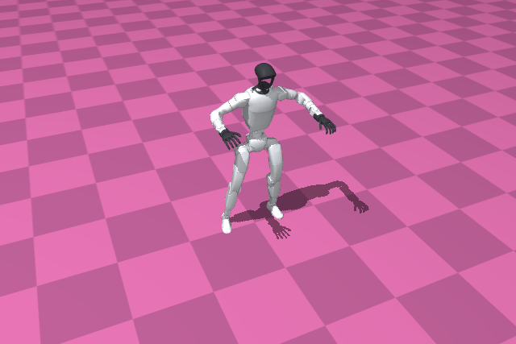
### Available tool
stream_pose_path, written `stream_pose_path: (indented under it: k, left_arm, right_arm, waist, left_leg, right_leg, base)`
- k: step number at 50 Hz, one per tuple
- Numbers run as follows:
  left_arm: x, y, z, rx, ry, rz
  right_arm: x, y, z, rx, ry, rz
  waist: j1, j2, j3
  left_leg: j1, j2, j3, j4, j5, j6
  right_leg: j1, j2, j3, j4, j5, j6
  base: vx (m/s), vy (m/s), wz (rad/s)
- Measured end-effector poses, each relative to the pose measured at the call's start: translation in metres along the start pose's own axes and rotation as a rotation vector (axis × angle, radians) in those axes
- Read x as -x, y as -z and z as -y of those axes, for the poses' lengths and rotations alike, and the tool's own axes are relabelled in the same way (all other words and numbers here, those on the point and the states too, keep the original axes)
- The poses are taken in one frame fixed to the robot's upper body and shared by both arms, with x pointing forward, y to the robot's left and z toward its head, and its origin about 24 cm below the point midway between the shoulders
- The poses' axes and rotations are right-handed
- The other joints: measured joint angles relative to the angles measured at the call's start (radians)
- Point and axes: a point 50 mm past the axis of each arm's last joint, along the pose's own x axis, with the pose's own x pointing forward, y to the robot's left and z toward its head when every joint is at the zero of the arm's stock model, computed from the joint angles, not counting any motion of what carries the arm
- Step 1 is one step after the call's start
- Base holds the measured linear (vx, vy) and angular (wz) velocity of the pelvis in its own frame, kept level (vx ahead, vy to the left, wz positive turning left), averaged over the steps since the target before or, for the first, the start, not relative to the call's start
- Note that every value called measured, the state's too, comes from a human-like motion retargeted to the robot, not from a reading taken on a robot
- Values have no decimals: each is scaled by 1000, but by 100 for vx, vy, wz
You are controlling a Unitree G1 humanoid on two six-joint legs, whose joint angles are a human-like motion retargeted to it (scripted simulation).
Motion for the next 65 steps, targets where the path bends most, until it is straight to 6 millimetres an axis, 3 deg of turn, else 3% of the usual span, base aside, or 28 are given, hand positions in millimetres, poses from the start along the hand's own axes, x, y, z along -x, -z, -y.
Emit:
stream_pose_path:
  k: [4, 7, 10, 12, 17, 22, 24, 28, 33, 38, 40, 42, 45, 48, 51, 55, 60, 63, 65]
  left_arm:
    - [4, 1, 121, 300, 105, -375]
    - [27, -21, 202, 529, 280, -721]
    - [51, -50, 242, 651, 437, -858]
    - [61, -68, 253, 657, 480, -814]
    - [87, -99, 264, 600, 561, -623]
    - [116, -110, 280, 648, 679, -659]
    - [121, -112, 284, 671, 708, -699]
    - [117, -118, 287, 688, 729, -712]
    - [104, -118, 278, 616, 701, -580]
    - [92, -110, 263, 535, 631, -457]
    - [89, -108, 257, 516, 582, -427]
    - [84, -104, 251, 484, 555, -414]
    - [78, -97, 242, 460, 486, -413]
    - [80, -90, 236, 435, 425, -422]
    - [84, -87, 236, 428, 390, -434]
    - [102, -91, 248, 466, 414, -465]
    - [110, -95, 261, 553, 474, -540]
    - [95, -95, 262, 603, 466, -583]
    - [82, -94, 260, 620, 450, -603]
  right_arm:
    - [46, 52, -124, -225, -95, -484]
    - [96, 51, -212, -365, -275, -825]
    - [134, 29, -256, -459, -423, -961]
    - [147, 14, -265, -464, -452, -932]
    - [174, -6, -268, -438, -479, -845]
    - [190, 5, -268, -428, -513, -903]
    - [185, 11, -266, -402, -536, -900]
    - [164, 21, -259, -346, -576, -824]
    - [133, 20, -248, -277, -629, -643]
    - [117, 7, -241, -235, -632, -491]
    - [115, 1, -237, -225, -600, -433]
    - [112, -4, -235, -192, -584, -385]
    - [105, -7, -227, -145, -529, -328]
    - [103, -8, -221, -119, -468, -297]
    - [101, -4, -219, -125, -415, -316]
    - [117, 8, -221, -213, -377, -450]
    - [151, 24, -224, -364, -312, -724]
    - [162, 30, -223, -390, -284, -816]
    - [163, 31, -222, -378, -274, -833]
  waist:
    - [4, -11, 42]
    - [-6, -22, 80]
    - [-16, -22, 125]
    - [-22, -12, 154]
    - [-35, 18, 181]
    - [-29, 16, 163]
    - [-24, 14, 161]
    - [-12, 36, 180]
    - [-36, 31, 212]
    - [-70, 47, 253]
    - [-89, 58, 275]
    - [-96, 48, 304]
    - [-129, 51, 351]
    - [-156, 52, 360]
    - [-175, 62, 354]
    - [-170, 91, 327]
    - [-130, 64, 262]
    - [-89, 47, 260]
    - [-67, 43, 274]
  left_leg:
    - [9, -12, -1, -16, 3, 1]
    - [22, -18, 0, -36, 7, -2]
    - [40, -14, 7, -57, 13, -11]
    - [48, -3, 14, -67, 18, -21]
    - [44, 24, 29, -86, 36, -49]
    - [26, -7, 44, -87, 35, -39]
    - [17, -32, 44, -84, 37, -22]
    - [-43, -61, 42, 24, 47, 48]
    - [-250, -44, 81, 475, -100, 117]
    - [-383, 101, 91, 813, -209, 118]
    - [-427, 157, 56, 907, -217, 85]
    - [-410, 179, 17, 886, -249, 94]
    - [-399, 233, -33, 851, -246, 86]
    - [-384, 301, -46, 747, -245, 62]
    - [-330, 357, -10, 536, -181, 25]
    - [-208, 343, -89, 221, 55, -33]
    - [-224, 283, -92, 233, 52, -49]
    - [-209, 235, -81, 229, 34, -18]
    - [-208, 211, -80, 250, 17, 1]
  right_leg:
    - [-9, -12, 7, 19, 2, -19]
    - [-25, -17, 18, 50, 0, -47]
    - [-49, -15, 15, 97, 9, -94]
    - [-72, -8, -13, 146, 1, -129]
    - [-115, 53, -50, 233, -118, -164]
    - [-112, 116, 14, 158, -134, -104]
    - [-96, 111, 26, 95, -99, -91]
    - [-95, 74, 35, 83, -73, -125]
    - [-132, -1, 52, 162, -117, -137]
    - [-207, -21, 86, 319, -216, -177]
    - [-238, -28, 99, 401, -268, -185]
    - [-289, -48, 112, 503, -306, -172]
    - [-322, -63, 150, 584, -360, -210]
    - [-357, -78, 156, 634, -383, -208]
    - [-355, -82, 139, 608, -359, -191]
    - [-281, -63, 99, 476, -262, -160]
    - [-209, -112, 79, 307, -61, -129]
    - [-206, -148, 96, 296, 46, -135]
    - [-220, -159, 111, 339, 54, -157]
  base:
    - [-10, 12, 2]
    - [-11, 13, -1]
    - [-9, 12, -12]
    - [-7, 9, -17]
    - [-1, 1, -3]
    - [1, -3, -3]
    - [-1, -6, 1]
    - [-2, -2, 1]
    - [-2, -1, 3]
    - [-1, 6, -10]
    - [1, 12, -14]
    - [-1, 11, -15]
    - [-1, 19, 7]
    - [3, 26, 15]
    - [7, 34, 19]
    - [11, 45, 7]
    - [8, 51, 25]
    - [3, 53, 22]
    - [0, 49, 17]
